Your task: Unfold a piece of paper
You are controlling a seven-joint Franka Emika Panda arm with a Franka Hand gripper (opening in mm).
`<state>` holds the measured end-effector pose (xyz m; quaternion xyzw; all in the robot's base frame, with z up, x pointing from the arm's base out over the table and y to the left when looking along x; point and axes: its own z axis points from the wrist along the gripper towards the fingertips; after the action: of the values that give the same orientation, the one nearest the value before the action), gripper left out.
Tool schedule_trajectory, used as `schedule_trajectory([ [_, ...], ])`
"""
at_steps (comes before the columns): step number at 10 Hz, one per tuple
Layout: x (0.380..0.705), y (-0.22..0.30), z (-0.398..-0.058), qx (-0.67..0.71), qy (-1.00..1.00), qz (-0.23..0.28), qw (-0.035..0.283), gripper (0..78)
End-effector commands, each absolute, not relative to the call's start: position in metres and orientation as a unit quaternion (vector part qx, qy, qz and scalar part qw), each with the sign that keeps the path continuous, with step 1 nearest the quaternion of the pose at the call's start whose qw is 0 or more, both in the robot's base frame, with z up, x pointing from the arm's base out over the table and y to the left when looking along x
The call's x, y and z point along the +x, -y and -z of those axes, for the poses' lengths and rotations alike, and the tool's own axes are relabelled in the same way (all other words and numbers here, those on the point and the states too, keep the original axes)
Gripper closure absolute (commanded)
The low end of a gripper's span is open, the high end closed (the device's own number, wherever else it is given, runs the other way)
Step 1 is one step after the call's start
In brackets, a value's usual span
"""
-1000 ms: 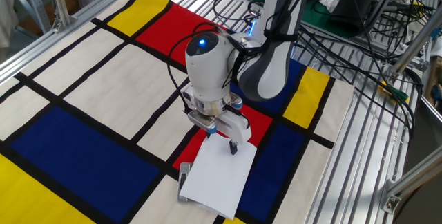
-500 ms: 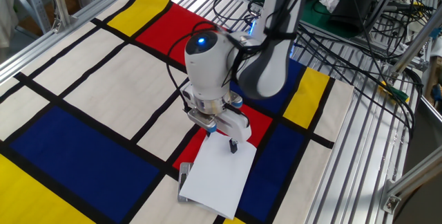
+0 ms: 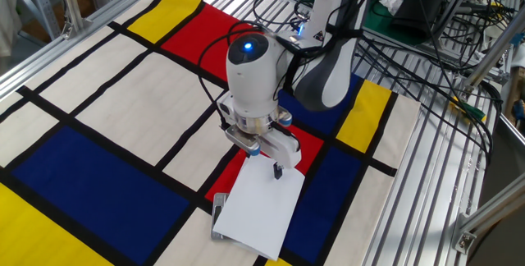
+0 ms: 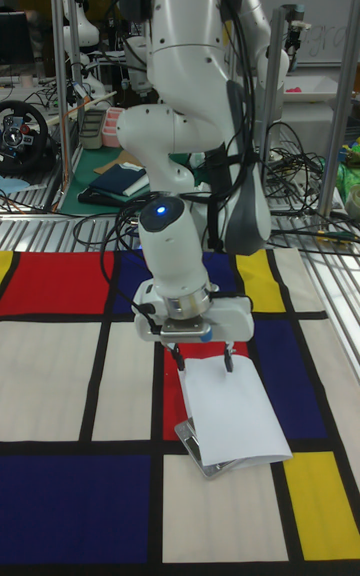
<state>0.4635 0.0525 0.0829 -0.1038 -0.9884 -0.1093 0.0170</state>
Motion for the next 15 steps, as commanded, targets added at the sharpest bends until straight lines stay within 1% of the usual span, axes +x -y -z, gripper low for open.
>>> schedule_trajectory([
  [1, 0.464, -0.052, -0.084, -0.104, 0.988, 0.114, 0.017, 0.2],
  [2, 0.464, -0.054, -0.084, -0.108, 0.985, 0.130, 0.018, 0.2],
  [4, 0.463, -0.058, -0.086, -0.110, 0.985, 0.132, 0.016, 0.2],
  [6, 0.462, -0.069, -0.090, -0.128, 0.980, 0.150, 0.015, 0.2],
  [9, 0.460, -0.077, -0.098, -0.140, 0.978, 0.152, 0.016, 0.2],
  [12, 0.458, -0.080, -0.112, -0.153, 0.974, 0.164, 0.022, 0.2],
  [15, 0.453, -0.107, -0.131, -0.190, 0.968, 0.165, 0.027, 0.2],
])
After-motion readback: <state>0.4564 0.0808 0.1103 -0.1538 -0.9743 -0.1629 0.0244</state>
